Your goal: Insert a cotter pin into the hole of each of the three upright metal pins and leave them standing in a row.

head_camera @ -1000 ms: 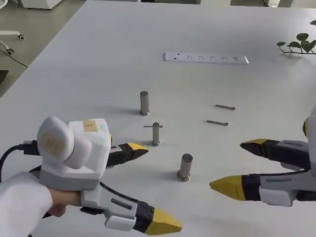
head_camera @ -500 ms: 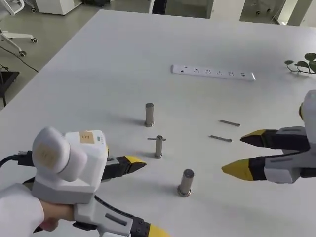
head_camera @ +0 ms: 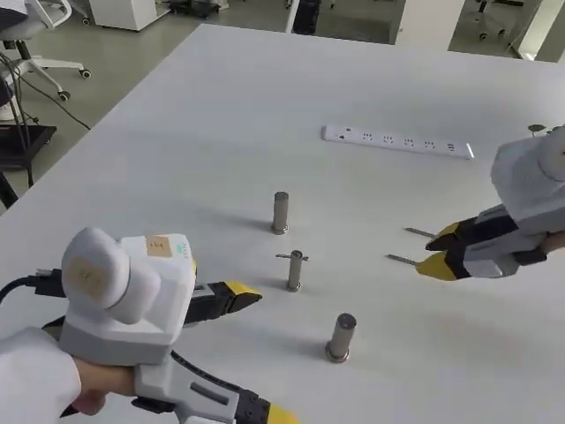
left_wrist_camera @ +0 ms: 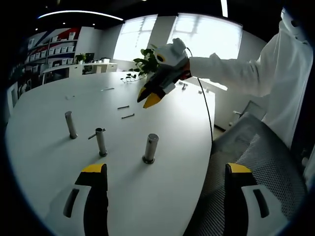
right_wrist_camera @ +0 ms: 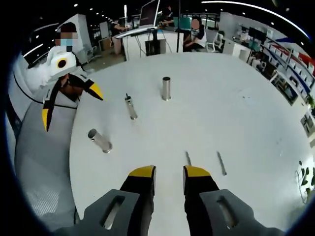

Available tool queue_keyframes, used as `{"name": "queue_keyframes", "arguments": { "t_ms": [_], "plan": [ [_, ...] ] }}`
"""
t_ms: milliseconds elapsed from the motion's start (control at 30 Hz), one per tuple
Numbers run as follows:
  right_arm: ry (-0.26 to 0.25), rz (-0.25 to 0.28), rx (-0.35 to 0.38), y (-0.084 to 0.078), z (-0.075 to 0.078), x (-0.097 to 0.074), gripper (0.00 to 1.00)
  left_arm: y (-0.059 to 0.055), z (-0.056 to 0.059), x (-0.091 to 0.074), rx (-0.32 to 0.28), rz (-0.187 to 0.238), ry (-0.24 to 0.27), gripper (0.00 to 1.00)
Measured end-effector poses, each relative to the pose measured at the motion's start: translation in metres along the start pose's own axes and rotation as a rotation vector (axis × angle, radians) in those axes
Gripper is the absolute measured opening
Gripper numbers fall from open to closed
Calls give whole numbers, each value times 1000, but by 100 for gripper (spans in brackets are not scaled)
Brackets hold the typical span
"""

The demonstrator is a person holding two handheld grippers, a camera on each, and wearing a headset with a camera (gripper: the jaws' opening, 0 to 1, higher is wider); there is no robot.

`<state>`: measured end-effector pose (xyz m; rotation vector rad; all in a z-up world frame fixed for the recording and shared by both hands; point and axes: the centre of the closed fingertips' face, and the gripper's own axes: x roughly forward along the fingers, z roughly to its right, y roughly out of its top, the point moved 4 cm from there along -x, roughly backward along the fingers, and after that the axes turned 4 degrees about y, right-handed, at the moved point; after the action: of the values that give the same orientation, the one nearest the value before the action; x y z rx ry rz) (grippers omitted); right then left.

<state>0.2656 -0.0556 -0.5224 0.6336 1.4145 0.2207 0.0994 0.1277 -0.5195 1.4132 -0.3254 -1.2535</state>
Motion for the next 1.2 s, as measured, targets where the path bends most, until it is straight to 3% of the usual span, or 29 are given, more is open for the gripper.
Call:
{"name": "queue_keyframes", "arguments": {
  "t_ms": [67, 233, 367, 633, 767, 1033, 1200],
  "plan": [
    [-2, -22, -37, -1, 8, 6, 18, 1, 1, -2, 9, -5, 1, 99],
    [12, -41, -26, -4, 21, 20, 12, 0, 1, -3, 19, -16, 14, 96],
    [35, -85, -26, -12, 27, 31, 7, -3, -1, -3, 6, -23, 24, 94],
    [69, -136, -44, -16, 27, 43, 3, -5, 0, -3, -7, -25, 22, 91],
    [58, -172, -19, -18, 30, 45, 0, -4, 0, -4, -12, -17, 23, 92],
    [73, -195, -38, -16, 28, 47, 0, -5, -4, -5, -31, -8, 37, 91],
    [60, -223, 12, -14, 29, 48, 0, -3, -4, -6, -25, -5, 45, 91]
  ]
}}
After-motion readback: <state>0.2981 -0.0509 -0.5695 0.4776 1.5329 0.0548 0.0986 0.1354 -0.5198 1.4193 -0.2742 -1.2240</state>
